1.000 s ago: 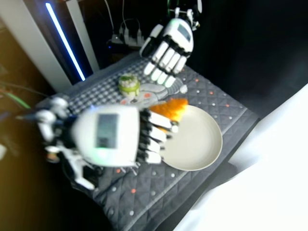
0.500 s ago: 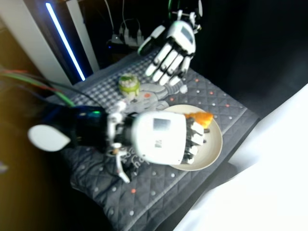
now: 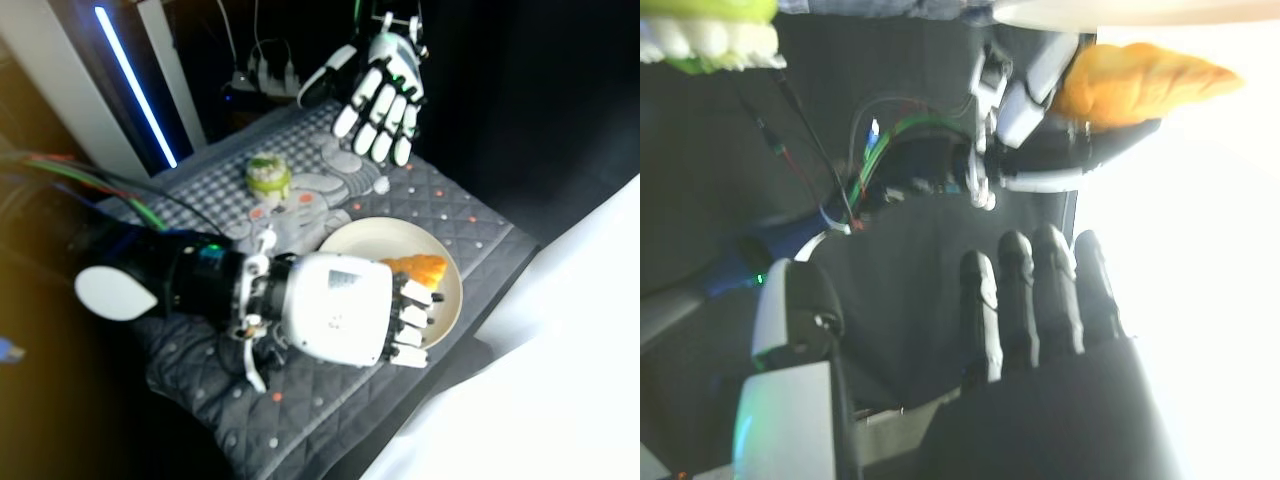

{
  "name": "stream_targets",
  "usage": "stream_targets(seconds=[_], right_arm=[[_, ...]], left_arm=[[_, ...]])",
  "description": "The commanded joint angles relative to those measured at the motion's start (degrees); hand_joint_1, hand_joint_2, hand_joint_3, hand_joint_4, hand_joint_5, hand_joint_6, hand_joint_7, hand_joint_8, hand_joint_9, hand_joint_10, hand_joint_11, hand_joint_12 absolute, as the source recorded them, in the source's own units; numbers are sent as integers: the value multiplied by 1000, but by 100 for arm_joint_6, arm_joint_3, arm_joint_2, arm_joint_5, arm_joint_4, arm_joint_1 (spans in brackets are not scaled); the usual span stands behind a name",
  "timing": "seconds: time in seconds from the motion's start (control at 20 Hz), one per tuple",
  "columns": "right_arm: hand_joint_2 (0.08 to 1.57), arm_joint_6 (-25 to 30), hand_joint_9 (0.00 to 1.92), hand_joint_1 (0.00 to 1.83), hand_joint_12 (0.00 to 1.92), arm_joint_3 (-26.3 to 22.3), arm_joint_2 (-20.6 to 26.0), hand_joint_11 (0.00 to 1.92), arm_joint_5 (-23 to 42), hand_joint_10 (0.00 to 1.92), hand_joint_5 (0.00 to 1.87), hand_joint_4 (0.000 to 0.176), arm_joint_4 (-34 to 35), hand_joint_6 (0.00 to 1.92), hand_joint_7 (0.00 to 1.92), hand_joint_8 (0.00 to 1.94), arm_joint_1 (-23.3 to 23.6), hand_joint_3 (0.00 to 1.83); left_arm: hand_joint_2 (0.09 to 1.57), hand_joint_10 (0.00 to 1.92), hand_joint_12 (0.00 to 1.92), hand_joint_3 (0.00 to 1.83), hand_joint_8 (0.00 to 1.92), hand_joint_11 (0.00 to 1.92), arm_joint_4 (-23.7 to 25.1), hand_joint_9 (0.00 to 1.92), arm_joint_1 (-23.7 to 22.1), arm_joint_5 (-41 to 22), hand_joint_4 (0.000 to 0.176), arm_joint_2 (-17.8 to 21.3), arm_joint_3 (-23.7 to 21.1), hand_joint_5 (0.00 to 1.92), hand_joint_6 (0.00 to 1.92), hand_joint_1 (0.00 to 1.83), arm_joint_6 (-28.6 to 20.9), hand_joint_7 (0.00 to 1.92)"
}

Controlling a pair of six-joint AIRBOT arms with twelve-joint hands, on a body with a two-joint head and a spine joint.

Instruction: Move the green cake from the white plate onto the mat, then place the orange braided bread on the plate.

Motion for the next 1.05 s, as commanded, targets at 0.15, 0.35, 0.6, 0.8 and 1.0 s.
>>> stream_targets(seconds=[0.15, 0.35, 0.6, 0.8, 1.0], right_arm=[[944, 134, 4, 830, 366, -182, 393, 5, 603, 7, 0, 175, -4, 0, 1, 1, 50, 0], [753, 130, 0, 778, 16, -623, 862, 22, 792, 0, 0, 176, -315, 0, 0, 0, 49, 0], [679, 128, 0, 854, 0, -1471, 1581, 0, 1721, 0, 0, 176, -364, 0, 0, 0, 46, 0], [694, -272, 0, 729, 52, -2424, 2378, 102, 2293, 0, 0, 176, -328, 0, 0, 0, 40, 3], [798, -272, 0, 637, 0, -2860, 2668, 0, 2743, 0, 167, 90, -337, 23, 0, 0, -33, 0]], left_arm=[[944, 22, 505, 2, 12, 0, -233, 269, -25, -772, 138, 107, -53, 365, 6, 873, -14, 347], [920, 0, 322, 0, 0, 0, -332, 194, 61, -799, 105, 180, -111, 398, 12, 906, 44, 250], [965, 0, 411, 0, 0, 87, -671, 306, 333, -992, 96, 569, -432, 380, 0, 907, 285, 333], [906, 0, 164, 0, 1, 290, -889, 323, 493, -1209, 117, 683, -525, 342, 1, 864, 422, 355], [910, 7, 73, 0, 0, 295, -1240, 329, 846, -1676, 173, 971, -811, 314, 2, 828, 642, 339]])
